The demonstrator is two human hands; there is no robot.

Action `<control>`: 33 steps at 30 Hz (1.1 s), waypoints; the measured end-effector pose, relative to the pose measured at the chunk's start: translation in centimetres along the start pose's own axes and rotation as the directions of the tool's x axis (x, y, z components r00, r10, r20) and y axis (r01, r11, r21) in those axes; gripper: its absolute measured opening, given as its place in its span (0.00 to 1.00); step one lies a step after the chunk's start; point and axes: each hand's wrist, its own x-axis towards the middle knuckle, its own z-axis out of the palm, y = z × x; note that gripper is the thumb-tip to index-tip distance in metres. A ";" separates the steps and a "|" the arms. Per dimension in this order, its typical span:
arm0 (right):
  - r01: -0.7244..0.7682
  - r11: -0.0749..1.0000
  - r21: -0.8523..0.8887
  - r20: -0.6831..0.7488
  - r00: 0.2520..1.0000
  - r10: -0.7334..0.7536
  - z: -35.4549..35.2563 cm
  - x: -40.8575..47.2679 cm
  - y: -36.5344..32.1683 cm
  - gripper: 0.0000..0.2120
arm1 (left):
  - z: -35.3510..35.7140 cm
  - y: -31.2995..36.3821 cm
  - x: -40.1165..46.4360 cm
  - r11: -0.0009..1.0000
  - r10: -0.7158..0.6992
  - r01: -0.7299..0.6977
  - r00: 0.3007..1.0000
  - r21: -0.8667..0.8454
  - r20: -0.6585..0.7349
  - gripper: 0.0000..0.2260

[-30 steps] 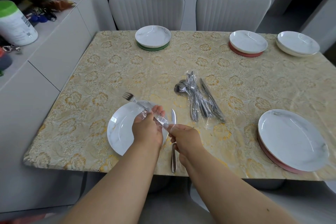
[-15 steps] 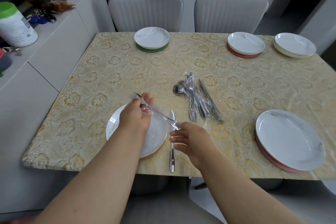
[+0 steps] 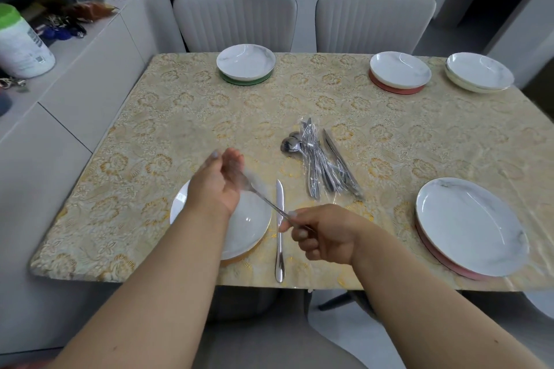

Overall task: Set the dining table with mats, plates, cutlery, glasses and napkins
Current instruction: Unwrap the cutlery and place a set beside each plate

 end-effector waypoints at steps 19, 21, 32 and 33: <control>-0.140 0.949 -0.283 -0.502 0.865 -0.023 -1.2 7.3 6.1 0.10 | -2.3 -1.0 -0.9 0.950 0.075 -0.026 0.986 0.311 -0.147 0.09; -0.161 0.904 -0.396 -0.512 0.856 -0.072 -1.0 7.7 6.2 0.02 | -2.5 -1.1 -1.0 0.949 0.081 -0.034 0.987 0.313 -0.138 0.10; -0.227 0.771 -0.595 -0.593 0.771 -0.231 -0.2 8.0 6.5 0.10 | -2.8 -1.4 -1.0 0.934 0.103 -0.059 0.989 0.353 -0.108 0.11; -0.245 0.755 -0.609 -0.597 0.768 -0.231 -0.1 8.0 6.5 0.10 | -2.8 -1.4 -1.0 0.928 0.109 -0.064 0.989 0.367 -0.104 0.11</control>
